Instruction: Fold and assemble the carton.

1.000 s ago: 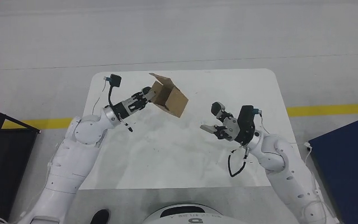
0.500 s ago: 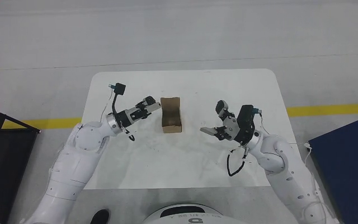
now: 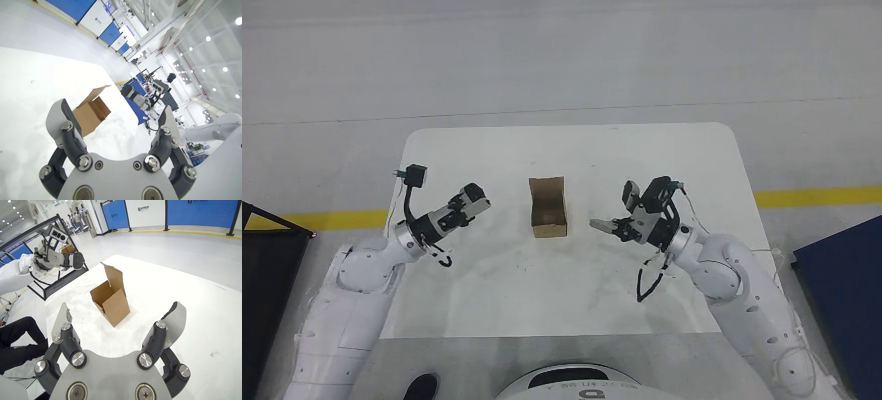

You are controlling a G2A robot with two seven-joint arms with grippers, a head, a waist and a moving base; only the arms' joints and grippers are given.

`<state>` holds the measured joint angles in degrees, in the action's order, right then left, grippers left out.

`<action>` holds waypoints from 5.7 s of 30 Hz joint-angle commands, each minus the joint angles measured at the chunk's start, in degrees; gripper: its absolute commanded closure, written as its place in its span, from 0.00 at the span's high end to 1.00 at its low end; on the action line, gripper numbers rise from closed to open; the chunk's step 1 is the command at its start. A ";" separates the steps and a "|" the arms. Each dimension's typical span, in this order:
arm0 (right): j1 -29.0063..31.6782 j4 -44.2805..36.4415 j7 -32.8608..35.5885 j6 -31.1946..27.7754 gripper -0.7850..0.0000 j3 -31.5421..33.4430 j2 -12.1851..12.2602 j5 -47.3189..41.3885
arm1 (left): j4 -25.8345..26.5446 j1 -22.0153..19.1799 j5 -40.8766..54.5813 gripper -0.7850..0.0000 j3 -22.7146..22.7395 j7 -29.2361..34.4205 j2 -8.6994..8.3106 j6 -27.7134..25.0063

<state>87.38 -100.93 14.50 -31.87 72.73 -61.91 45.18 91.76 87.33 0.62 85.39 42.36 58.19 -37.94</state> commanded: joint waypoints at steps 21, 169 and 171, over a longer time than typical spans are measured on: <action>-5.92 10.71 0.05 5.75 0.97 -0.59 -1.53 -12.49 | -9.01 -14.53 -5.16 1.00 -22.66 -1.45 3.88 2.51; -3.58 9.51 20.31 5.74 1.00 -1.60 -1.43 -25.81 | -0.19 -28.38 -30.65 0.42 -39.07 9.62 8.43 39.14; -3.68 9.67 20.21 5.47 1.00 -1.55 -1.41 -26.44 | 0.13 -28.35 -30.69 0.42 -38.60 9.16 8.42 39.34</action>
<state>83.72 -91.32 34.81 -26.23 71.15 -63.33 19.07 91.75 58.96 -29.98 46.59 51.68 66.63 1.33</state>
